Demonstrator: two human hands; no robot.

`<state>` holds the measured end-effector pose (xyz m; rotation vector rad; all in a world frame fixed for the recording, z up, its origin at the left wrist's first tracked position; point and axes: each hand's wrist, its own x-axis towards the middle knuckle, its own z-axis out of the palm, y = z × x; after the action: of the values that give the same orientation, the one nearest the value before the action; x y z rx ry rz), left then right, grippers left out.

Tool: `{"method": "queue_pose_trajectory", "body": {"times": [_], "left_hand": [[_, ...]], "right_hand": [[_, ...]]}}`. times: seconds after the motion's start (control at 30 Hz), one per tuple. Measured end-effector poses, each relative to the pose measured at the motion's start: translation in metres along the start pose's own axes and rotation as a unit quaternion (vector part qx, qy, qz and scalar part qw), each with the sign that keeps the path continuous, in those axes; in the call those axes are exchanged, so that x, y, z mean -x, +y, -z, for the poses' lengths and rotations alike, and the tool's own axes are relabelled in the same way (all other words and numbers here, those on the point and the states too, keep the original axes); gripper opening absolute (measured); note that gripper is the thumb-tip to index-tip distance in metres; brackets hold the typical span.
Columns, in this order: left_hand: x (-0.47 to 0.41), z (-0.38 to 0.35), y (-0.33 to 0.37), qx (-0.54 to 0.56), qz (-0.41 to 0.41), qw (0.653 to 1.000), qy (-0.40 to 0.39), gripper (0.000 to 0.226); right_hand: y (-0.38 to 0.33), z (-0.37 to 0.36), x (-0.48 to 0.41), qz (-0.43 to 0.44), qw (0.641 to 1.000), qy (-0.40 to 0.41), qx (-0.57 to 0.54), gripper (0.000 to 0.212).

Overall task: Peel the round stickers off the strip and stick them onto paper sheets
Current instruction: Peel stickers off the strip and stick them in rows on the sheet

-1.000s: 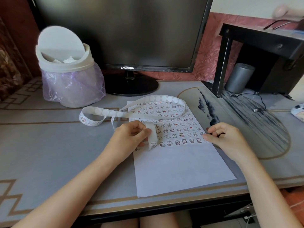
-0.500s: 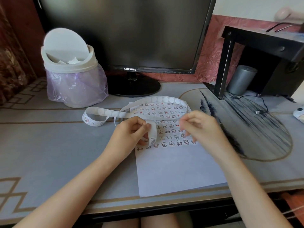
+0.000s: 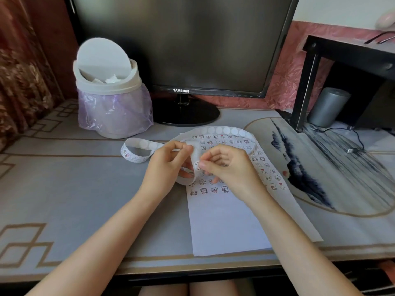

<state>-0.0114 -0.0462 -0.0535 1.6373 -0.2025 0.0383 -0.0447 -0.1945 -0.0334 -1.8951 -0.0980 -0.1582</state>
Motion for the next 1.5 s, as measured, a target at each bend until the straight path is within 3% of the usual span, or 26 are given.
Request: {"method": "queue_pose_trajectory", "body": {"times": [0.33, 0.5, 1.03, 1.17, 1.33, 1.43, 1.5], "left_hand": [[-0.002, 0.001, 0.001, 0.044, 0.025, 0.999, -0.011, 0.028], [0.001, -0.001, 0.003, 0.020, 0.027, 0.999, -0.038, 0.010], [0.000, -0.001, 0.000, 0.032, 0.066, 0.997, -0.026, 0.011], [-0.001, -0.001, 0.000, 0.030, 0.077, 0.996, -0.016, 0.012], [-0.002, 0.000, -0.006, -0.022, 0.079, 0.996, -0.028, 0.012], [-0.002, 0.000, -0.008, -0.041, 0.075, 0.996, -0.026, 0.012], [-0.002, 0.000, -0.009, -0.047, 0.075, 0.996, -0.025, 0.012]], "right_hand": [[0.004, -0.001, -0.003, 0.002, 0.998, 0.041, -0.041, 0.010], [0.007, -0.001, -0.004, 0.011, 0.997, 0.062, -0.035, 0.016], [0.010, -0.003, 0.000, 0.065, 0.986, 0.061, 0.141, 0.006], [-0.002, 0.001, 0.007, 0.072, 0.989, 0.048, 0.117, 0.004], [-0.015, 0.008, 0.021, -0.013, 0.999, -0.034, -0.021, 0.005], [-0.008, 0.003, 0.029, -0.085, 0.991, -0.099, -0.015, 0.006], [-0.002, -0.002, 0.031, -0.108, 0.989, -0.099, 0.003, 0.007]]}}
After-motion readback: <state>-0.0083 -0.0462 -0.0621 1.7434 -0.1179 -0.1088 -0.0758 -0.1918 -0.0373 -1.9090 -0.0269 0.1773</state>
